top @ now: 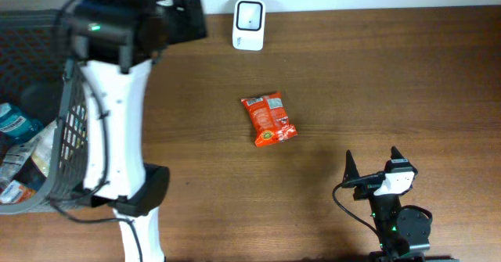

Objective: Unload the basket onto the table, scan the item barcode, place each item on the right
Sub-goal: 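Return the left gripper into the basket and grasp the white package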

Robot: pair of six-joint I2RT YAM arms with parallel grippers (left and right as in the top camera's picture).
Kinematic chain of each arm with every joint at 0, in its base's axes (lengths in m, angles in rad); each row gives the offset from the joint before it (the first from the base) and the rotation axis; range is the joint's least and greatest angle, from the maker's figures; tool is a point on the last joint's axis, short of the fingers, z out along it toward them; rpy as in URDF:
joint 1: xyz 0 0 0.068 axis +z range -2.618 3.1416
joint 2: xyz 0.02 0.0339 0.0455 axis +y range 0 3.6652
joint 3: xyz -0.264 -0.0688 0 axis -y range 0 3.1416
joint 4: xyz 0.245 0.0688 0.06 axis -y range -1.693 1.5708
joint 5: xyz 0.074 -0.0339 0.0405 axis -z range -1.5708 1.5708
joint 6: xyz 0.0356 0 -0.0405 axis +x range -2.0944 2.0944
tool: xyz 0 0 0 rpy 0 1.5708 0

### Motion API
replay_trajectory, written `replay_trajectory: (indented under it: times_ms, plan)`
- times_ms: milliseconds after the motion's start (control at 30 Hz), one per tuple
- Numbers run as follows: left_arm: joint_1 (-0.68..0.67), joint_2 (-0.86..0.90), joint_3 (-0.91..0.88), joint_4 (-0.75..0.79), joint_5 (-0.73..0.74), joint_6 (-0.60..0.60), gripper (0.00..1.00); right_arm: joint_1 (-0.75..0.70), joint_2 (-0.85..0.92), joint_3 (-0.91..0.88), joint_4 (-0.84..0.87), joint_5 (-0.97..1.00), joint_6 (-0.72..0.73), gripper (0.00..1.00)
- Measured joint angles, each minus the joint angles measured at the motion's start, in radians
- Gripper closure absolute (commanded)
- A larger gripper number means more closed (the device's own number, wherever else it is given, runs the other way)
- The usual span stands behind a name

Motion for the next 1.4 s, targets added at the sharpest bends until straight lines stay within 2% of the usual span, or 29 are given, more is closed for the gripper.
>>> replay_trajectory:
  times_ms: [533,833,1067,1267,1400]
  plan:
    - [0.349,-0.108,-0.029,-0.002,0.000,0.028,0.01,0.000,0.000,0.000,0.000,0.000,0.000,0.01]
    - [0.466,-0.166,-0.258,-0.001,0.000,0.017,0.01,0.000,0.000,0.000,0.000,0.000,-0.001,0.01]
    - [0.585,-0.163,-0.451,0.006,-0.050,-0.088,0.01,0.000,0.000,0.000,0.000,0.000,-0.001,0.01]
    - [0.595,-0.162,-0.555,0.077,-0.060,-0.106,0.01,0.000,0.000,0.000,0.000,0.000,0.000,0.02]
    - [0.595,-0.162,-0.563,0.126,-0.060,-0.110,0.01,0.000,0.000,0.000,0.000,0.000,0.000,0.01]
